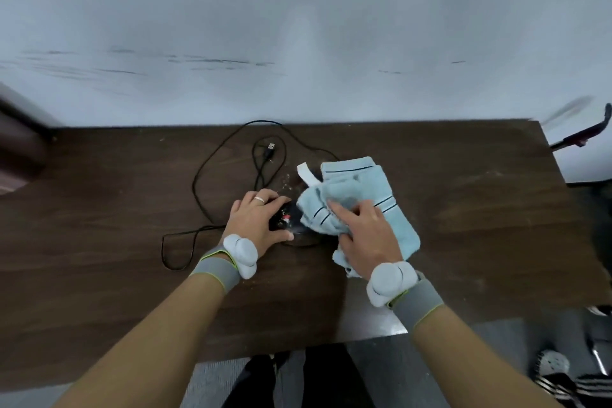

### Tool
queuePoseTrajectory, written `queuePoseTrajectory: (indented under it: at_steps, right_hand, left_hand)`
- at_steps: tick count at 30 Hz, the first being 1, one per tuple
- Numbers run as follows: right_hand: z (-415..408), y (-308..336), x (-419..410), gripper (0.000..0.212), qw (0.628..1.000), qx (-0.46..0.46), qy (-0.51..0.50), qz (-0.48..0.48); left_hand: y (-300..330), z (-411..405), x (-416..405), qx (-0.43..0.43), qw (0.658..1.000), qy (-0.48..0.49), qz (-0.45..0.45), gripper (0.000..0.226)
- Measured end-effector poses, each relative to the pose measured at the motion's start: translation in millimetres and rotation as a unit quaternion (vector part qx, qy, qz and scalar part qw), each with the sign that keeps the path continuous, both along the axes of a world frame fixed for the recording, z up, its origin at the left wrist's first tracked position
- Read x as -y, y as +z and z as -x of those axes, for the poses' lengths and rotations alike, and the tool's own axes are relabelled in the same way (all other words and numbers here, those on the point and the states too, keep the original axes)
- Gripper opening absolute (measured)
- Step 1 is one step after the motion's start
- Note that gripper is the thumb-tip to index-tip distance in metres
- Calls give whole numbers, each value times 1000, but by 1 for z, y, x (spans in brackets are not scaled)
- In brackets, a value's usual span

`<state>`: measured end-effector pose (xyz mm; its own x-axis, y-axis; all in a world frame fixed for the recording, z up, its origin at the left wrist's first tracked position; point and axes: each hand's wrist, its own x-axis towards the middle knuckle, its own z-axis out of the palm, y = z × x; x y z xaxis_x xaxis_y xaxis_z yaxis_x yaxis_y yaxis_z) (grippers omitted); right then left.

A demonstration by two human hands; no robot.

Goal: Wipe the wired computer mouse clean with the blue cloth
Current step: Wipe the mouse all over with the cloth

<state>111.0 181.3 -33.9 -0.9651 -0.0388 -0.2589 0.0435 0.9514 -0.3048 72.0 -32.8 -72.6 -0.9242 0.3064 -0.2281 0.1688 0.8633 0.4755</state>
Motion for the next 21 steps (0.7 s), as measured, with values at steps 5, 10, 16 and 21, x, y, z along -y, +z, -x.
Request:
queuePoseTrajectory:
  at_steps: [5, 10, 16, 21]
  right_hand:
    - [9, 7, -28, 56, 998, 24, -47, -32]
    - [28, 40, -44, 56, 990, -40, -129, 29]
    - [24, 56, -57, 56, 988, -39, -142, 47]
    - [16, 58, -61, 55, 990, -21, -135, 44]
  left_hand:
    - [9, -2, -5, 7, 999, 25, 31, 69]
    - [34, 18, -22, -33, 996, -25, 75, 69]
    - [51, 37, -73, -37, 954, -206, 213, 71]
    - [51, 47, -80, -41, 955, -157, 250, 58]
